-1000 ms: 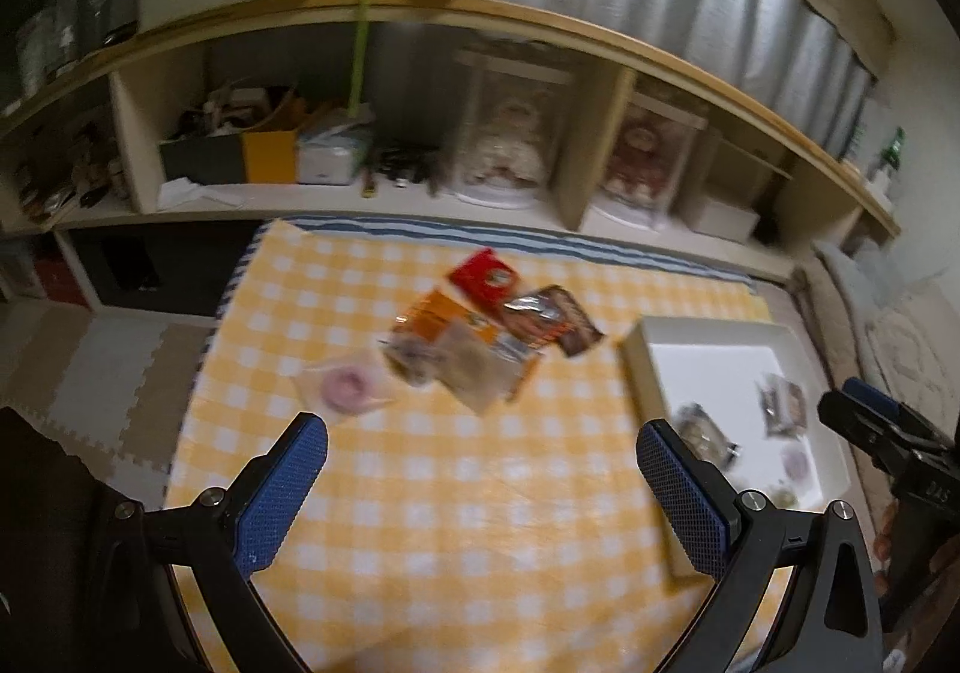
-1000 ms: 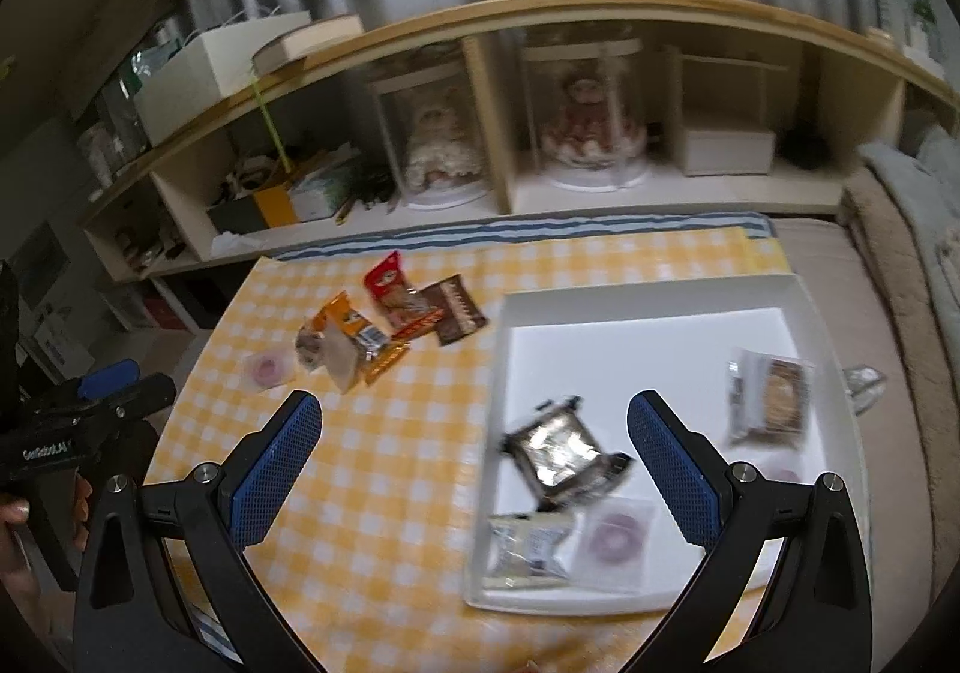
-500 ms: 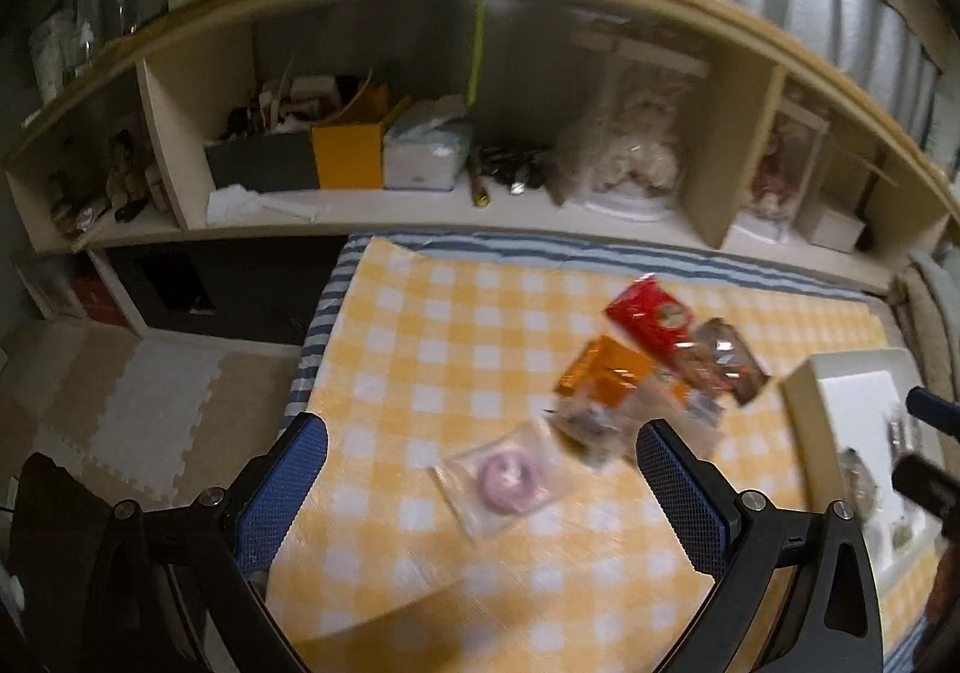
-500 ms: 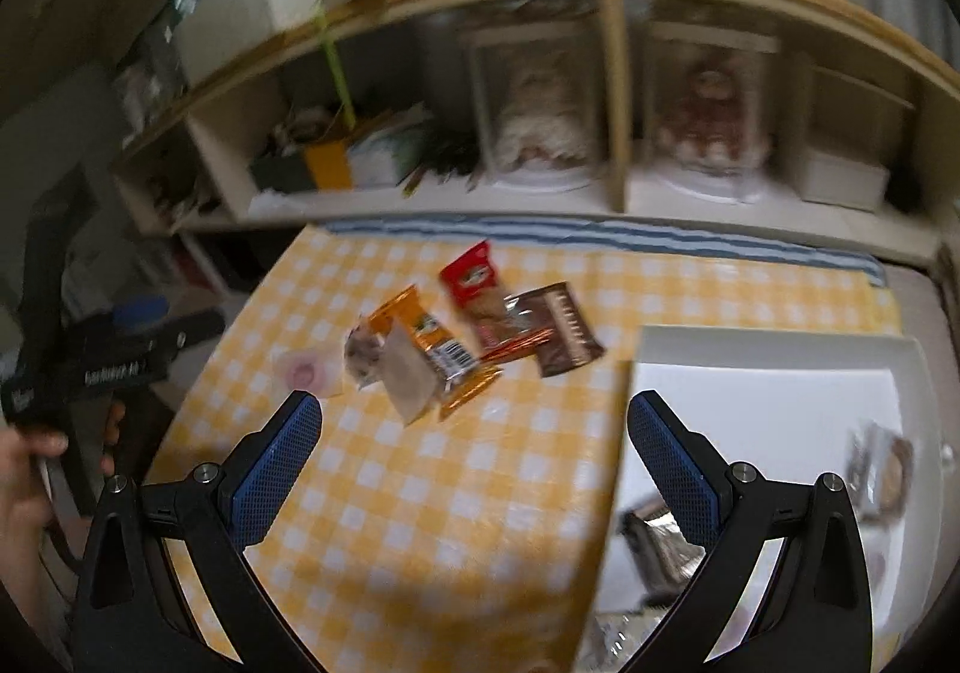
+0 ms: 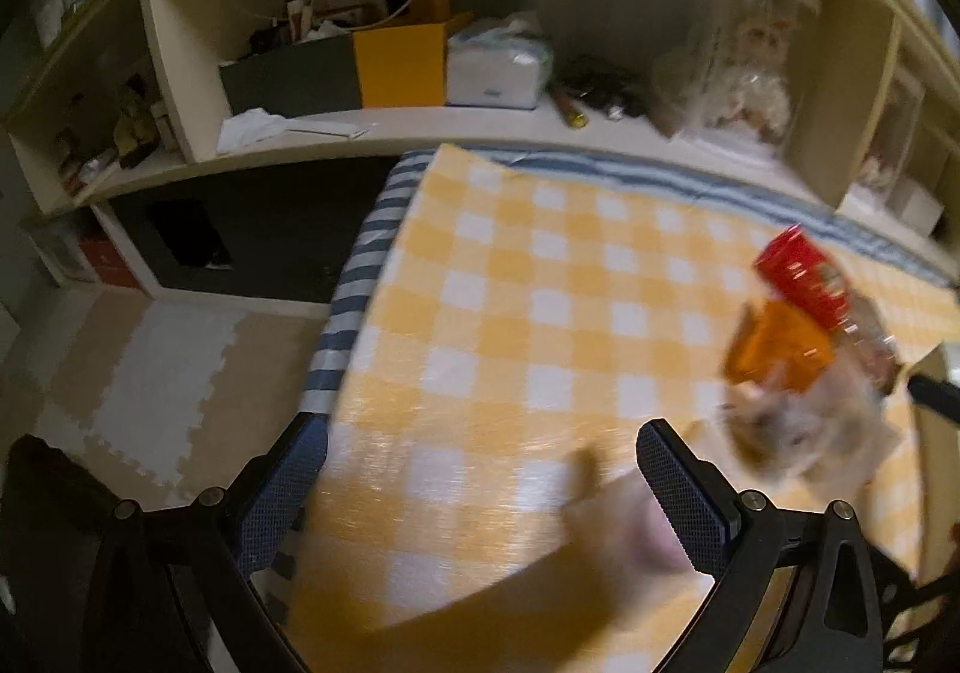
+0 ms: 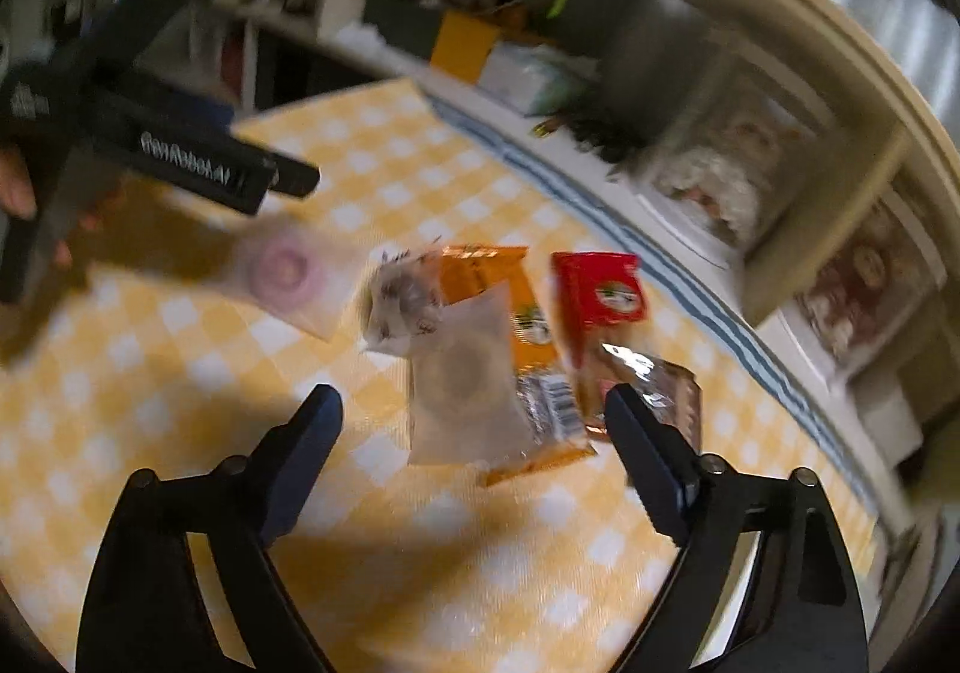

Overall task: Organize snacks
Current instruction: 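Grasp the beige ring cookie packet with the right gripper while the left reaches the pink ring packet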

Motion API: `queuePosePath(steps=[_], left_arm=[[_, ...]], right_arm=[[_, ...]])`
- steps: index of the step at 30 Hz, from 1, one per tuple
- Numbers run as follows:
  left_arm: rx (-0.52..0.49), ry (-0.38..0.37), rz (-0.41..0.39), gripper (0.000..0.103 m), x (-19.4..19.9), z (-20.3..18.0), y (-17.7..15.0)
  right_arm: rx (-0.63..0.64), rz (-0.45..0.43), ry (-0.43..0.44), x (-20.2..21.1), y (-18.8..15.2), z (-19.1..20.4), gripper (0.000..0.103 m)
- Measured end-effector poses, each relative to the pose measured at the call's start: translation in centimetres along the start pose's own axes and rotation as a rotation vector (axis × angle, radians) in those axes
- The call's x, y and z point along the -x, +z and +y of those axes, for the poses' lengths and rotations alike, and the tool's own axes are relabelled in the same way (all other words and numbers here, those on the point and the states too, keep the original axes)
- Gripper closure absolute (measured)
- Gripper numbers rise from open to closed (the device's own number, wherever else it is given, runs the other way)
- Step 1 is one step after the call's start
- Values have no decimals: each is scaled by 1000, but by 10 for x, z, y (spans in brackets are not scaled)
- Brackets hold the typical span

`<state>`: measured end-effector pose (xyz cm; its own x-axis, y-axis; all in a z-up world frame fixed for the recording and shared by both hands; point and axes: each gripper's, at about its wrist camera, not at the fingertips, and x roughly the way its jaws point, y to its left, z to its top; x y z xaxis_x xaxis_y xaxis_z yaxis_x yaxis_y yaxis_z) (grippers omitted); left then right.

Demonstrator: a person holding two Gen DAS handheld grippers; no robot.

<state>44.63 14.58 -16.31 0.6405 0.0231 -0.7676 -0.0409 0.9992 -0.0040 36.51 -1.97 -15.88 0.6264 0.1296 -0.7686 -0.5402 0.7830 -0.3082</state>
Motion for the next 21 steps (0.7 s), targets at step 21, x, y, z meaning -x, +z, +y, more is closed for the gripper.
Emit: queuePosePath(steps=[21], left_arm=[[-118, 56, 67, 0, 41, -13, -28]], right_arm=[[-206, 159, 26, -2, -27, -3, 56]])
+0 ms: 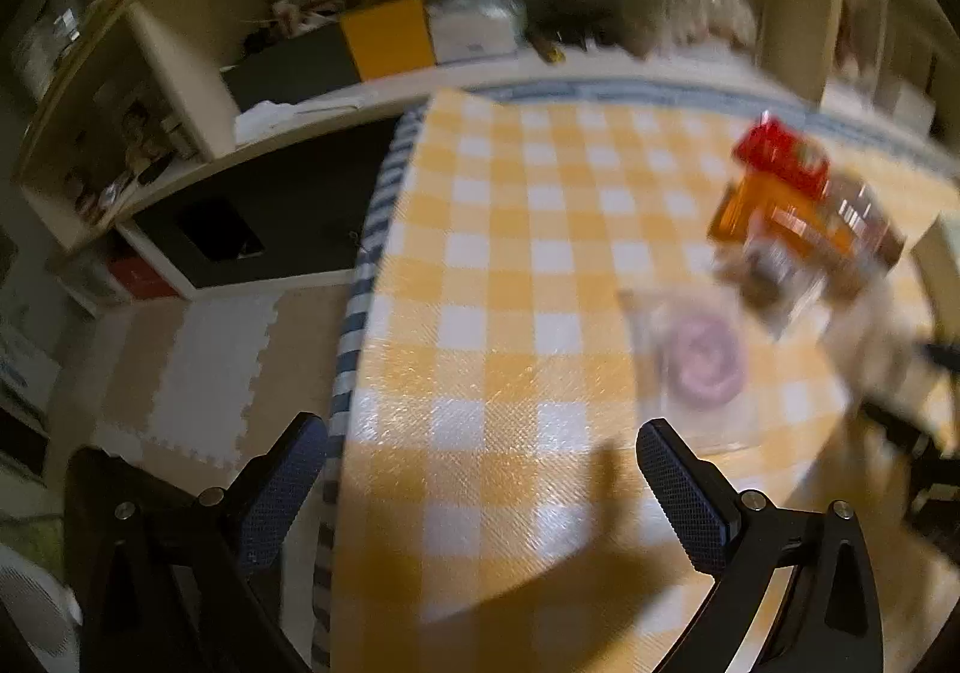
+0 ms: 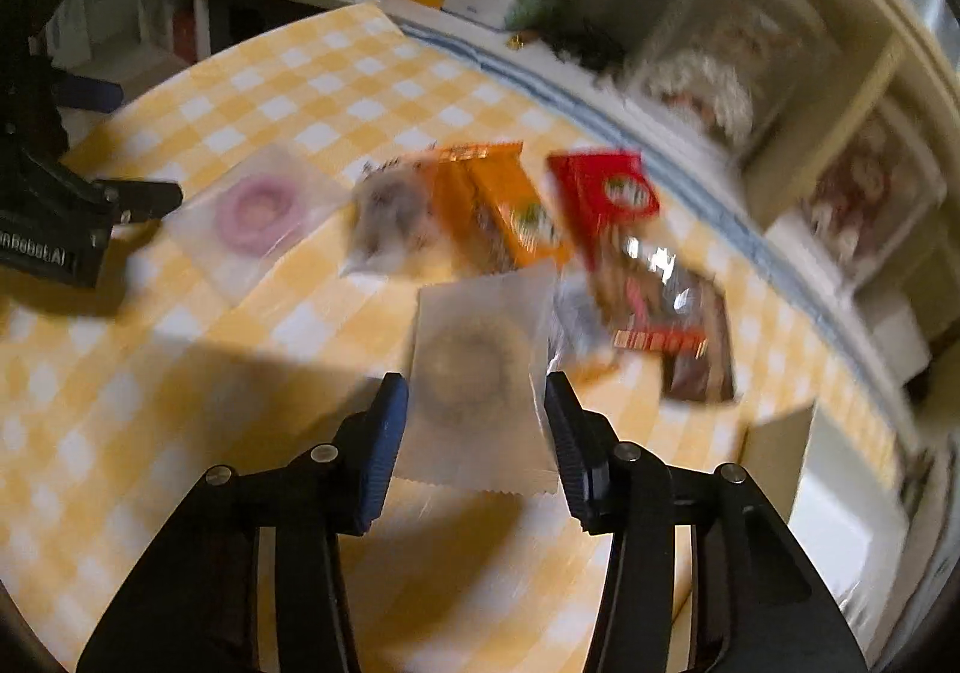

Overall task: Organize snacks
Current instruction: 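Grasp the beige ring cookie packet with the right gripper while the left reaches the pink ring packet, then grasp the pink ring cookie packet with the left gripper while the right lifts its packet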

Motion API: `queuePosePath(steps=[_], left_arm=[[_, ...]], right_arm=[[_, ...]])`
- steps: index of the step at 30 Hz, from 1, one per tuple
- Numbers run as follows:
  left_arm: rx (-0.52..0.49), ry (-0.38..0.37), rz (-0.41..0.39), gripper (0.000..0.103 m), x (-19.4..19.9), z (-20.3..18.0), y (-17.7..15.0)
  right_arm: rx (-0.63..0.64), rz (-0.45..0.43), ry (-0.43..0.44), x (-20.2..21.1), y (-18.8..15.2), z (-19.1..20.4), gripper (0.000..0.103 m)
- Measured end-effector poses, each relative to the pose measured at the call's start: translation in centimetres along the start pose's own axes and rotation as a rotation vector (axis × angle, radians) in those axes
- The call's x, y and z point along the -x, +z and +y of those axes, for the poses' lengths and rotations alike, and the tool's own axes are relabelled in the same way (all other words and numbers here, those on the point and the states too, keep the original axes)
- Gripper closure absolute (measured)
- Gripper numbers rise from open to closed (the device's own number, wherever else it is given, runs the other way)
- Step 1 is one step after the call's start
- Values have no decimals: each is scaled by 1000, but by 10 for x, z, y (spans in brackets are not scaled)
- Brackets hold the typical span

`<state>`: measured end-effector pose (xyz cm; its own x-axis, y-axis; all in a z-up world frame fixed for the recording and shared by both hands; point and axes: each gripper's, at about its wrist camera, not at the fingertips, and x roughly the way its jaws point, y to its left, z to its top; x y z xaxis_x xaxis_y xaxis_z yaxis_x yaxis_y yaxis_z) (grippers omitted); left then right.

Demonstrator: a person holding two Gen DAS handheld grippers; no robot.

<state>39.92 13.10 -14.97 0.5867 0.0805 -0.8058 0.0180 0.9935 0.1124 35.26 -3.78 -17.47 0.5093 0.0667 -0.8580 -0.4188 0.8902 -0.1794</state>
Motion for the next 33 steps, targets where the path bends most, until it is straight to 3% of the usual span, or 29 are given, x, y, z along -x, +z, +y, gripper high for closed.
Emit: queuePosePath(steps=[4, 7, 9, 15, 19, 22, 26, 31, 33], left_arm=[[71, -151, -61, 0, 31, 2, 1], [95, -276, -62, 3, 35, -5, 3], [88, -310, -49, 7, 33, -11, 4], [70, -318, 29, 15, 2, -33, 10], [90, -265, 77, 21, -21, -46, 20], [122, -230, 85, 23, -34, -53, 22], [96, -203, 76, 26, -38, -63, 24], [36, -136, 82, 45, -38, -71, 21], [35, -134, 82, 51, -37, -73, 22]], right_arm=[[-99, 25, 87, 14, -21, -3, 56], [-170, 32, 148, 28, -37, -6, 56], [-202, 34, 173, 34, -44, -8, 56], [-314, 46, 266, 46, -61, -19, 56], [-318, 89, 296, 42, -75, -15, 52], [-284, 121, 273, 36, -83, -8, 40], [-261, 108, 264, 35, -80, -2, 33], [-209, 98, 209, 32, -76, 11, 34], [-195, 91, 193, 31, -77, 13, 41]])
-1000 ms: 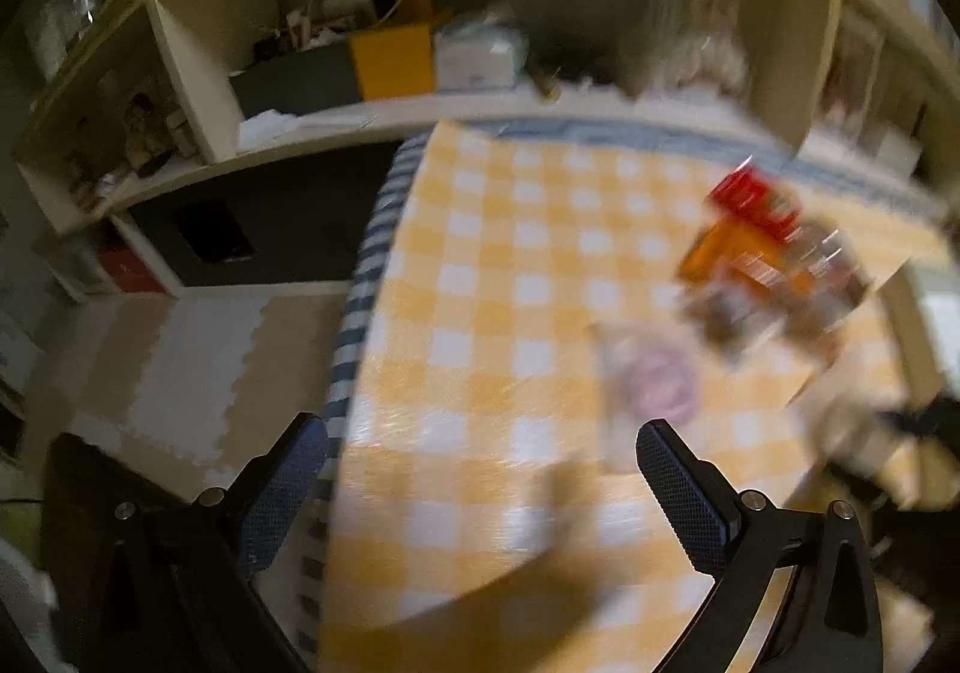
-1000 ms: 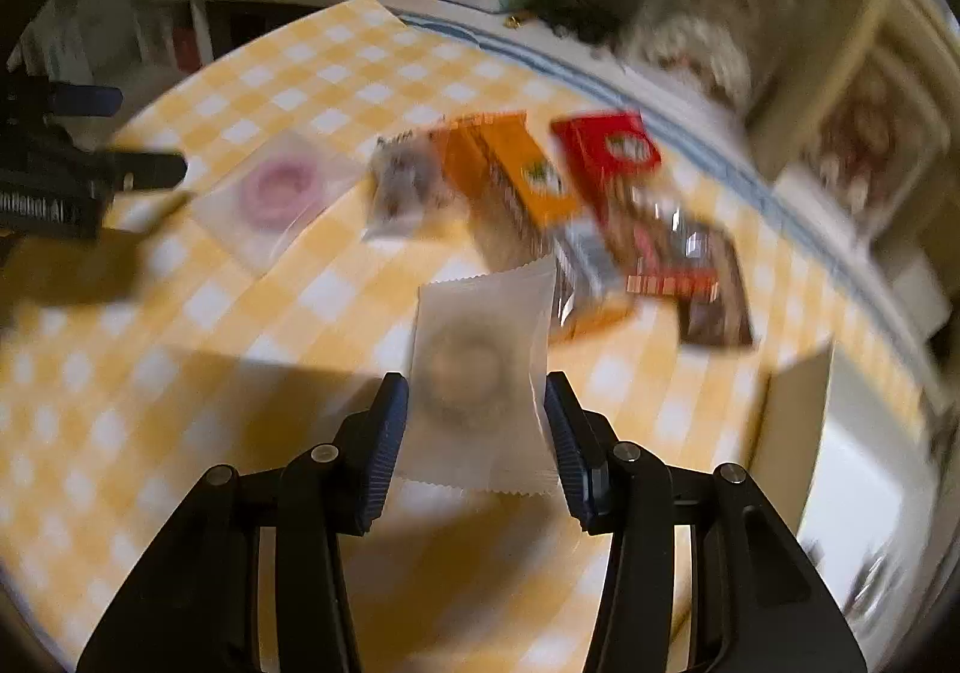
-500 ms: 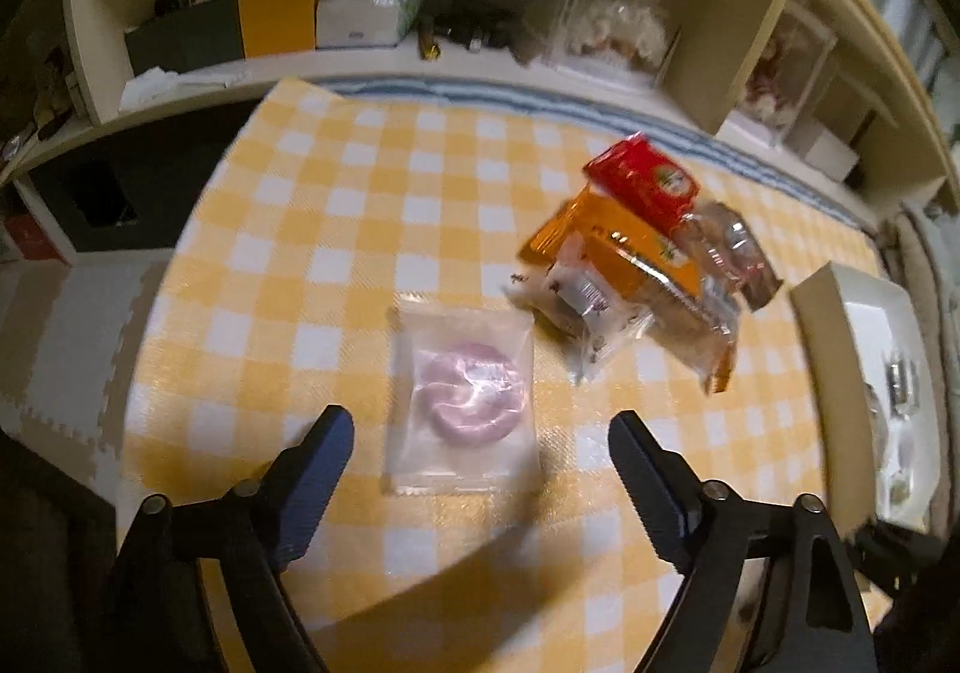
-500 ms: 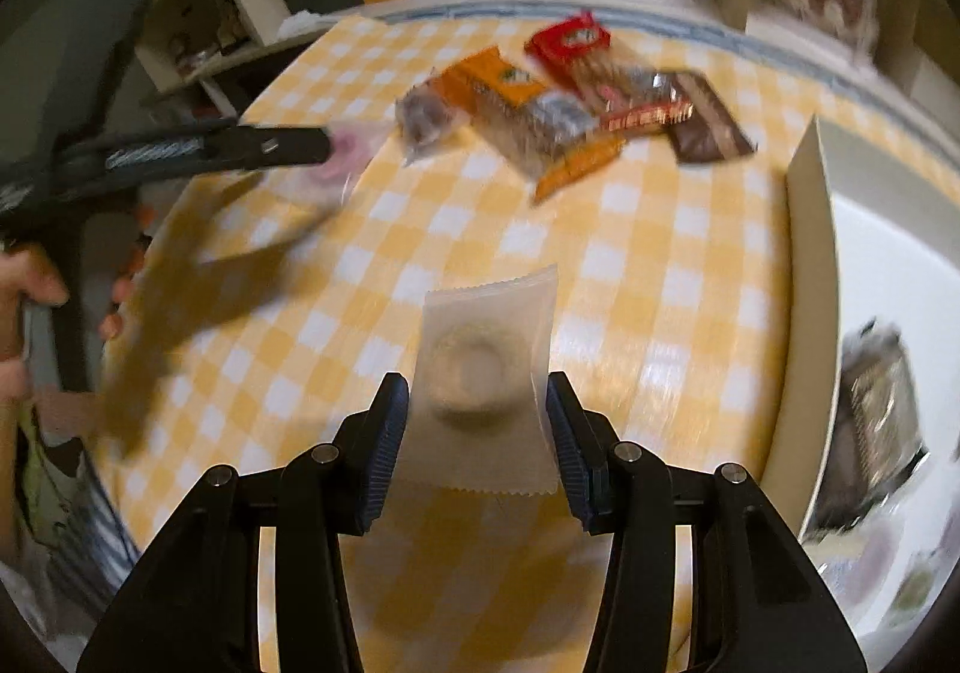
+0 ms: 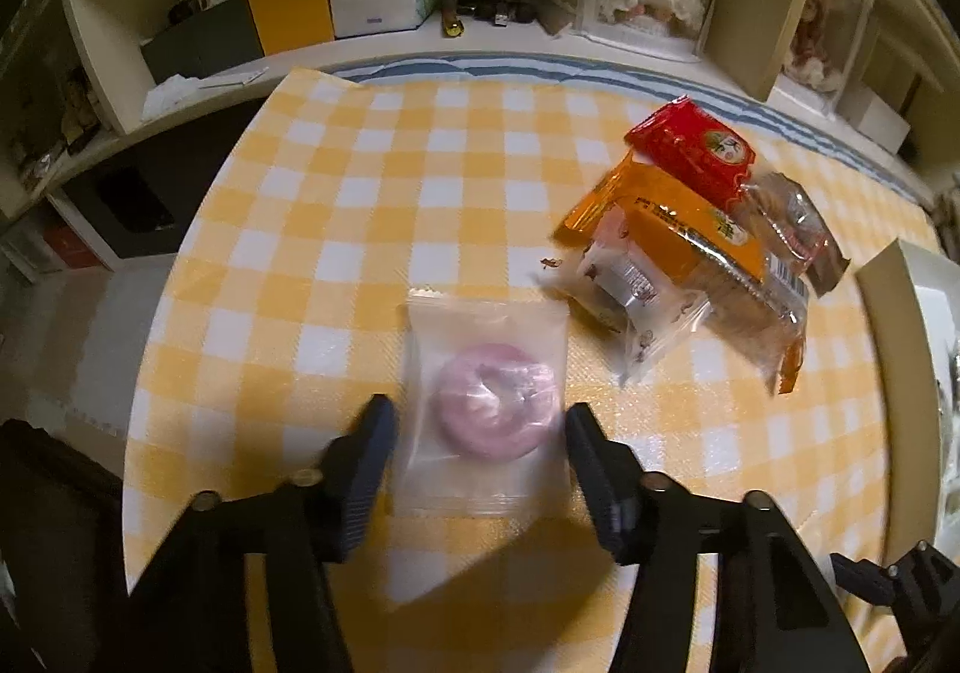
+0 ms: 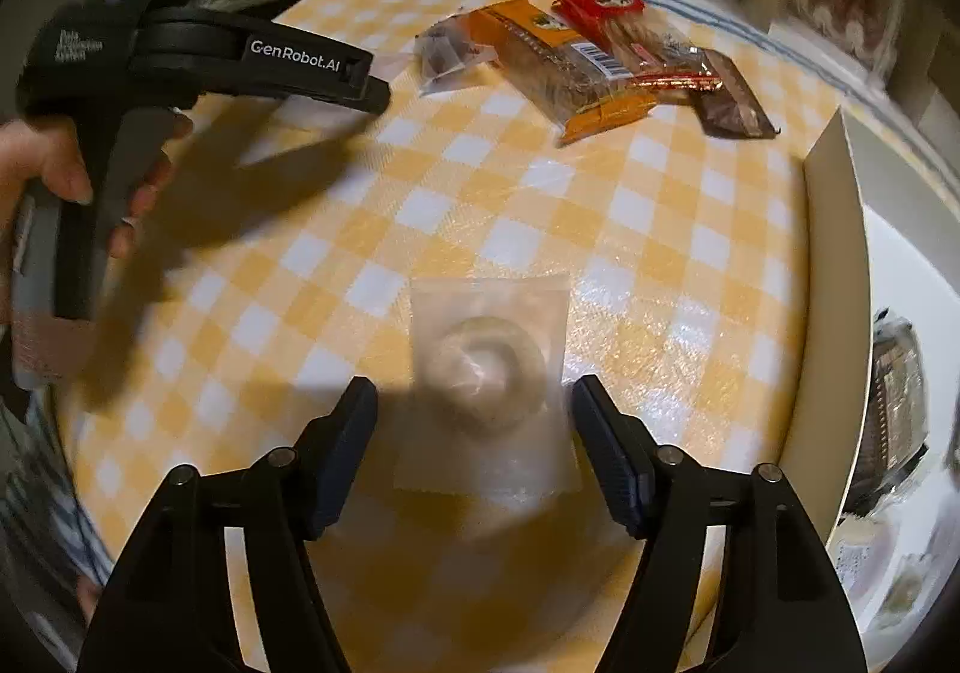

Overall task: Organize snacks
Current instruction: 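Grasp the pink ring cookie packet with the left gripper while the right lifts its packet, then carry both ring cookie packets over the white tray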

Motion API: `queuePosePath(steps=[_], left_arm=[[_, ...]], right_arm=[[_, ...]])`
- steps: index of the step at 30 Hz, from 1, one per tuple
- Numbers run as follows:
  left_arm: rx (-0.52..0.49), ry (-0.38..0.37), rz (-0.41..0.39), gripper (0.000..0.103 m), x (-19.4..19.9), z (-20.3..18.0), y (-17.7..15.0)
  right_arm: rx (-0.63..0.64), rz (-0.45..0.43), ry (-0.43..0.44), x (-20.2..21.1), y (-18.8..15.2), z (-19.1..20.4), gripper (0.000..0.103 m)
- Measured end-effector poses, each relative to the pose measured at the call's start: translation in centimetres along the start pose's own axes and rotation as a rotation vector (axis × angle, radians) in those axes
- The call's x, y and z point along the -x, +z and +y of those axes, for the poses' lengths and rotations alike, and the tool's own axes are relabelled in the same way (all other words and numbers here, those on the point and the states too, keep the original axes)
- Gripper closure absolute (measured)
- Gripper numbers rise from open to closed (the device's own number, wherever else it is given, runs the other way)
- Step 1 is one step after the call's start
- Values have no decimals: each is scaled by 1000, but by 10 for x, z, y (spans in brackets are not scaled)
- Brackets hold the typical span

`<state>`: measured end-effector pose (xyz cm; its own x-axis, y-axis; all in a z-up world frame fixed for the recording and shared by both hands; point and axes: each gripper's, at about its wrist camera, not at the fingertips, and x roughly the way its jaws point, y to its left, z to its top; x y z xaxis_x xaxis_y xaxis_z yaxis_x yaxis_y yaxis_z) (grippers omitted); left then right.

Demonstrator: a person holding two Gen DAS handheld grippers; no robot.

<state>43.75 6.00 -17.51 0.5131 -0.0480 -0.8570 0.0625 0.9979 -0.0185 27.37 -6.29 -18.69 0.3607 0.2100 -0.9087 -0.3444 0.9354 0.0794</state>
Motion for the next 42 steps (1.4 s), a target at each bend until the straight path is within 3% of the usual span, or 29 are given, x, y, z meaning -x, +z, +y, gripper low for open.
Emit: queuePosePath(steps=[3, 8, 23, 35, 42], left_arm=[[9, -20, 0, 51, 2, 3, 0], [80, -82, -12, 54, 12, 17, -2], [178, -103, -101, 55, 77, 25, -19], [124, -109, -176, 55, 138, 9, -31], [84, -177, -253, 55, 187, -15, -36]], right_arm=[[7, -9, -7, 0, 1, -1, 52], [7, -17, -5, 4, -4, -7, 56], [-55, -126, 38, 44, 11, -23, 57], [-120, -259, 45, 102, 26, -46, 57], [-134, -310, -17, 143, 25, -73, 57]])
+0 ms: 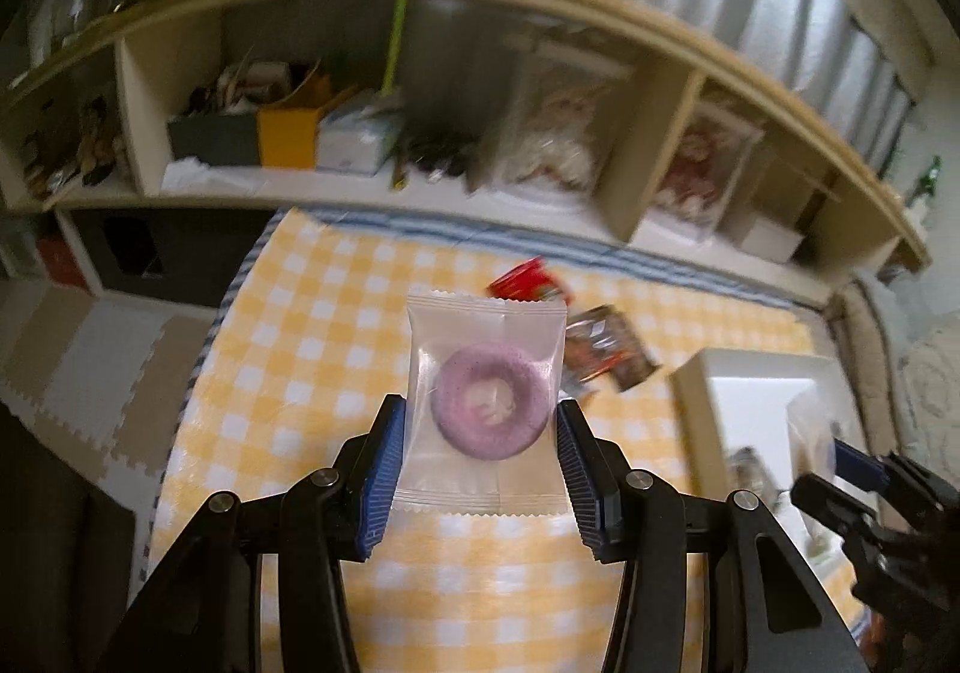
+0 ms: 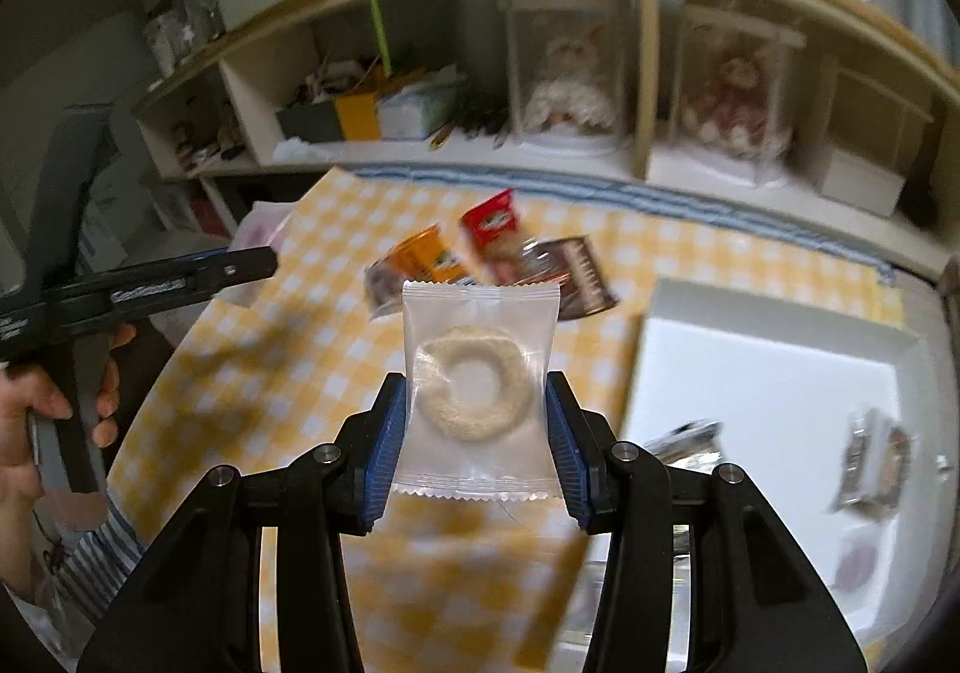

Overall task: Organize snacks
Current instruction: 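Carry both ring cookie packets over the white tray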

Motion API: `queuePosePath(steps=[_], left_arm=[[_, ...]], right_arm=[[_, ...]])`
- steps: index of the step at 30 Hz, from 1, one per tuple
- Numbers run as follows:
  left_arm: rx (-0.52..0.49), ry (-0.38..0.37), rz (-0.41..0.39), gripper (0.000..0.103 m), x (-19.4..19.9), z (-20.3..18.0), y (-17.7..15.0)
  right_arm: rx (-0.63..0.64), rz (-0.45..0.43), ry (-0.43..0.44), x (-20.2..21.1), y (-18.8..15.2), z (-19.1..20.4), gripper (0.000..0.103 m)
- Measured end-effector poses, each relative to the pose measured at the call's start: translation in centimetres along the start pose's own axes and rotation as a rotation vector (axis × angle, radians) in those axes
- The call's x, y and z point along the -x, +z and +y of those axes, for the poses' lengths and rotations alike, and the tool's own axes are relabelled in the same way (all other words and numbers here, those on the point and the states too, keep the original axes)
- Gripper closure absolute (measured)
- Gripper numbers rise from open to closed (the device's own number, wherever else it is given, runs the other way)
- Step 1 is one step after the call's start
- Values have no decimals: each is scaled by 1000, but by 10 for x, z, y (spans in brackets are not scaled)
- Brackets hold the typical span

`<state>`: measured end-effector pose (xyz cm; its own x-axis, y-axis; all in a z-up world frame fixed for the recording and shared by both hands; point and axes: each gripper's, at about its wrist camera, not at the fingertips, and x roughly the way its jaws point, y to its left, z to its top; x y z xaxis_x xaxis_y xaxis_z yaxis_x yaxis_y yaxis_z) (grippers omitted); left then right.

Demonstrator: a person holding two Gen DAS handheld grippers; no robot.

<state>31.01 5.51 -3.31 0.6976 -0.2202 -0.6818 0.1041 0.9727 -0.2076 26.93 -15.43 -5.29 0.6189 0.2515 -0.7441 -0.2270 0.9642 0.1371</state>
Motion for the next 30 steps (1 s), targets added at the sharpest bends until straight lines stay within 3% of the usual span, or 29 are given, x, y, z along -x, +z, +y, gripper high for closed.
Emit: queuePosePath(steps=[7, 13, 23, 30], left_arm=[[-27, -105, -42, 55, 29, -43, -3], [-53, -173, -25, 55, 22, -83, -9], [-75, -274, 78, 55, -44, -158, -17], [-57, -267, 136, 55, -105, -186, -9]], right_arm=[[-58, -46, -62, 35, 2, -46, 57], [-126, -64, -102, 56, -6, -87, 57], [-251, -19, -154, 54, -36, -163, 57], [-281, 38, -137, 31, -55, -184, 57]])
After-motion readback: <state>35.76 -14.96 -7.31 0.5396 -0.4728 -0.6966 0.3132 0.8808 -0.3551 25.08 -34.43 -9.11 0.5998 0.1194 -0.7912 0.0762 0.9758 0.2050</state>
